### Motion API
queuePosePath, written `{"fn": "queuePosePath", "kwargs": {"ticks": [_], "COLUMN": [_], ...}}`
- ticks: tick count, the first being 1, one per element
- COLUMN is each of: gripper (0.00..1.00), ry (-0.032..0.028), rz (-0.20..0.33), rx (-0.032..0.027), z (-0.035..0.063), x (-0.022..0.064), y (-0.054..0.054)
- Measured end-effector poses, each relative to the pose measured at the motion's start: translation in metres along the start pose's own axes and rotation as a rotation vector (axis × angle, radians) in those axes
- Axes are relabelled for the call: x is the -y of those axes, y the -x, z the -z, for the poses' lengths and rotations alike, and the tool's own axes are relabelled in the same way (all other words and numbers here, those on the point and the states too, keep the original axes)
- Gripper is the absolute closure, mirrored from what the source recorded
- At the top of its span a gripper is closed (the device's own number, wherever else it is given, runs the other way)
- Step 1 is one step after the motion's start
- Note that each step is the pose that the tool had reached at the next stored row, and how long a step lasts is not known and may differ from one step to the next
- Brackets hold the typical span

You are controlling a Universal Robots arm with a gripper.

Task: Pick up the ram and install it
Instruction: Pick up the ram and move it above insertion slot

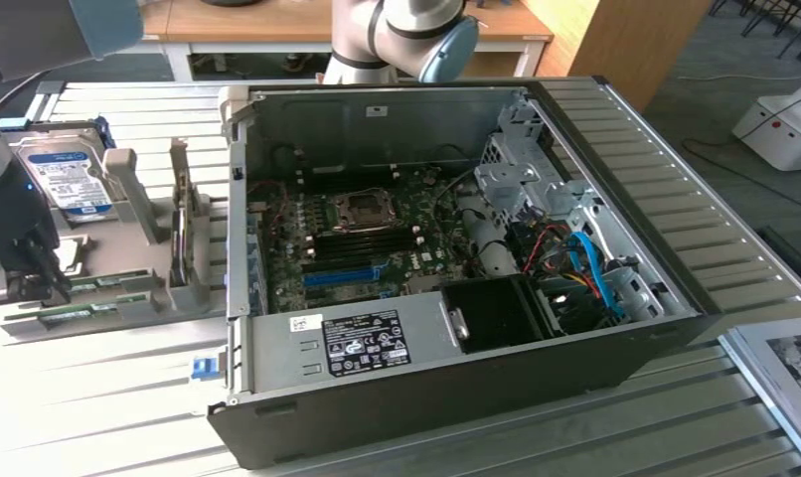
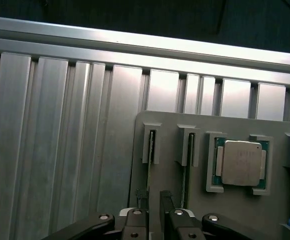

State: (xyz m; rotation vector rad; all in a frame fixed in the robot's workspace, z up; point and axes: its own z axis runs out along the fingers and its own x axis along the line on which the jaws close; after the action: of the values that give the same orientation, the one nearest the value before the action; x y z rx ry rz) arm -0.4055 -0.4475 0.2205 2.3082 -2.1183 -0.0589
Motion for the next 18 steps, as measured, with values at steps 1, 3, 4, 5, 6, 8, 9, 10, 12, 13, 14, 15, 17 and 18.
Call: {"fn": "queuePosePath", "kwargs": {"ticks": [1, 3, 4, 5, 6, 8, 9, 10, 12, 13, 14, 15, 17, 18], "gripper": [0.76, 0.76, 0.76, 0.76, 0.76, 0.76, 0.76, 0.76, 0.76, 0.76, 0.76, 0.76, 0.76, 0.76], "ry": [0.0, -0.0002, -0.0001, -0.0002, 0.0, 0.0, -0.0001, 0.0, -0.0001, 0.0, -0.0001, -0.0001, -0.0001, -0.0002], "rz": [0.0, 0.0, 0.0, 0.0, 0.0, 0.0, 0.0, 0.0, 0.0, 0.0, 0.0, 0.0, 0.0, 0.0], "rx": [0.0, 0.0001, 0.0001, 0.0001, 0.0, 0.0, 0.0, 0.0, 0.0, 0.0, 0.0001, 0.0001, 0.0, 0.0], "z": [0.0, -0.0001, -0.0001, -0.0001, 0.0, 0.0, 0.0, 0.0, -0.0001, -0.0002, -0.0006, -0.001, -0.0018, -0.0024], "x": [0.0, 0.0, 0.0, 0.0, -0.0001, -0.0002, -0.0002, -0.0002, -0.0002, -0.0002, -0.0002, -0.0002, -0.0002, -0.0001], "y": [0.0, -0.0002, -0.0006, -0.001, -0.0018, -0.0023, -0.0023, -0.0023, -0.0024, -0.0024, -0.0024, -0.0024, -0.0024, -0.0024]}}
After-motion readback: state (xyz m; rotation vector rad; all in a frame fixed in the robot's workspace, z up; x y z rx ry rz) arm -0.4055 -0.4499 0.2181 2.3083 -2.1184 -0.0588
